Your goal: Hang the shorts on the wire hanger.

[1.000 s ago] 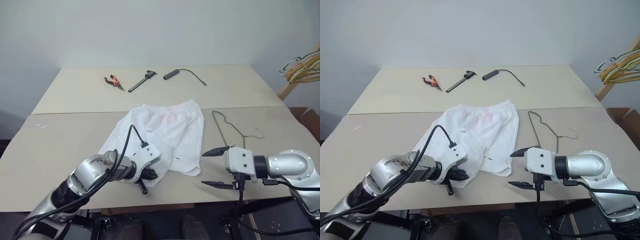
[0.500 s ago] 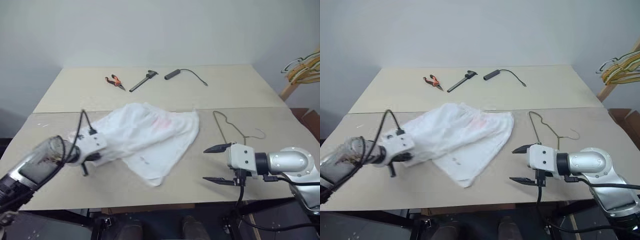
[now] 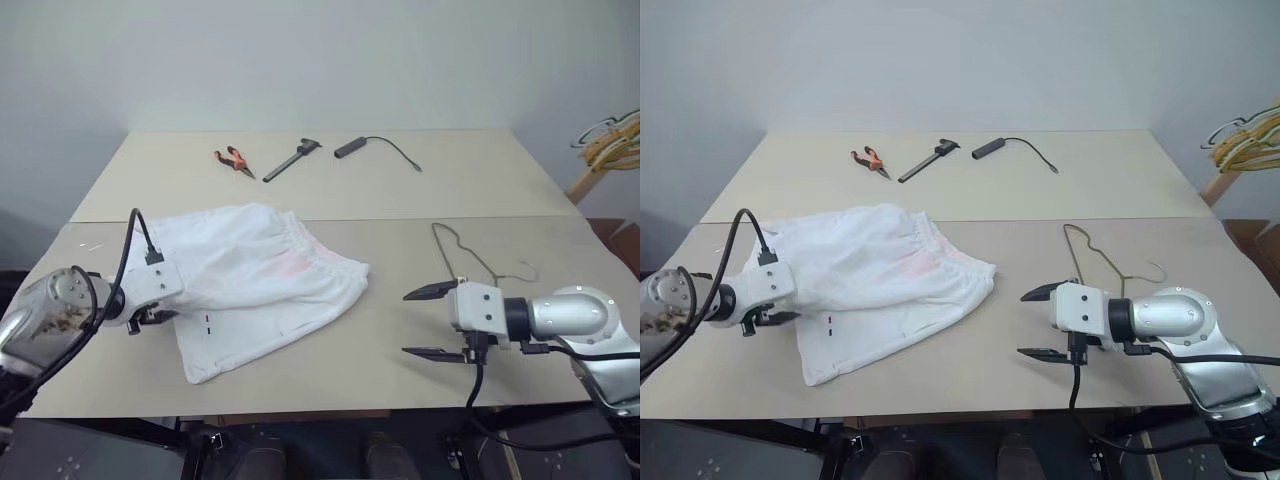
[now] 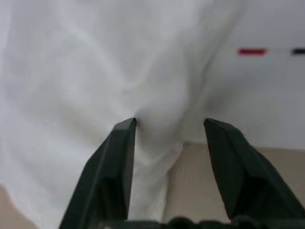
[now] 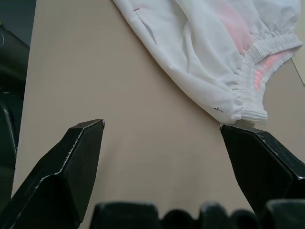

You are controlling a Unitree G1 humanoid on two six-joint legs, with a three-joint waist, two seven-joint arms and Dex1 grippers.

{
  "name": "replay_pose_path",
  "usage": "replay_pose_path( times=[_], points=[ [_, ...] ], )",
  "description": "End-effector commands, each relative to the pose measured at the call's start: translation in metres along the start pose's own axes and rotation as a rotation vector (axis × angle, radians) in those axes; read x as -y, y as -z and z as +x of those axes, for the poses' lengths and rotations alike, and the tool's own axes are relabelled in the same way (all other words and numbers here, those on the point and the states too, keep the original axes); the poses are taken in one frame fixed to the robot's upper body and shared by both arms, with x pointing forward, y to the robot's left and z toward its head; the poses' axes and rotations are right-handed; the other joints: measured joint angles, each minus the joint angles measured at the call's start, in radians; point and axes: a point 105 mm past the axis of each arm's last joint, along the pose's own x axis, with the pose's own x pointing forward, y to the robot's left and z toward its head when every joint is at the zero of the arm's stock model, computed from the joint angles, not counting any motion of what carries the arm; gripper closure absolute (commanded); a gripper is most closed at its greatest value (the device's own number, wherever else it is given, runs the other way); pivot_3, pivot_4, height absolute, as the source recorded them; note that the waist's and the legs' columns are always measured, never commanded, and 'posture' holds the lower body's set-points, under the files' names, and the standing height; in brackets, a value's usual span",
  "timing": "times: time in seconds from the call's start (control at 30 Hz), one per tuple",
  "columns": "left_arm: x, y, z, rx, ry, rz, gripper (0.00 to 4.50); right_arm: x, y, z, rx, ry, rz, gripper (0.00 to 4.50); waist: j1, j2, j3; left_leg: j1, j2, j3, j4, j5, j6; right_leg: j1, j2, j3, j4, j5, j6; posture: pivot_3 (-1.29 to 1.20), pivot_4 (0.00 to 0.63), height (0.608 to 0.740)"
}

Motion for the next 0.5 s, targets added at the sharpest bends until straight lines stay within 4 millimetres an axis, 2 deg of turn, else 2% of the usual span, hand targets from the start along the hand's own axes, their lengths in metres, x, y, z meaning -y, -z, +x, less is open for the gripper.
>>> replay_pose_path(
  times=[0.03,0.13,0.2,0.3,0.4,0.5],
  points=[
    [-0.009,-0.030,-0.032,0.151,0.005,0.085,0.95,0.013,-0.004,0.015,-0.011,0.057,-0.143,0.00,-0.005,0.000,0.000,0.000,0.000,0.000,0.000,0.000,0.000,0.000,0.000,0.000,0.000,0.000,0.000,0.02,0.073,0.740],
    [0.001,-0.049,-0.044,0.309,0.071,0.095,0.03,0.038,0.006,0.036,-0.073,0.174,-0.266,0.00,-0.008,0.000,0.000,0.001,0.000,0.002,0.000,0.000,0.000,-0.001,0.000,0.001,0.003,0.000,-0.001,0.02,0.073,0.740],
    [0.007,-0.059,-0.050,0.410,0.100,0.059,0.03,0.058,0.013,0.050,-0.126,0.252,-0.389,0.00,-0.005,0.001,0.000,0.001,0.000,0.003,0.000,0.000,0.000,-0.003,0.000,0.002,0.006,0.000,-0.001,0.03,0.071,0.740],
    [0.017,-0.069,-0.050,0.458,0.114,0.041,0.03,0.076,0.019,0.070,-0.166,0.281,-0.563,0.00,-0.005,0.001,0.000,0.000,0.000,0.004,0.000,0.001,-0.001,-0.008,0.000,0.004,0.011,0.000,-0.001,0.05,0.067,0.740],
    [0.024,-0.074,-0.048,0.473,0.110,0.034,0.03,0.084,0.022,0.085,-0.167,0.258,-0.715,0.00,-0.005,0.001,0.000,0.000,0.000,0.004,0.000,0.001,-0.002,-0.008,0.000,0.004,0.012,0.000,-0.002,0.06,0.065,0.740],
    [0.027,-0.074,-0.049,0.475,0.099,0.021,0.03,0.087,0.030,0.090,-0.182,0.209,-0.854,0.00,-0.003,0.001,0.000,0.000,-0.001,0.003,0.000,0.002,-0.003,-0.008,0.000,0.004,0.012,0.000,-0.002,0.09,0.065,0.740]
  ],
)
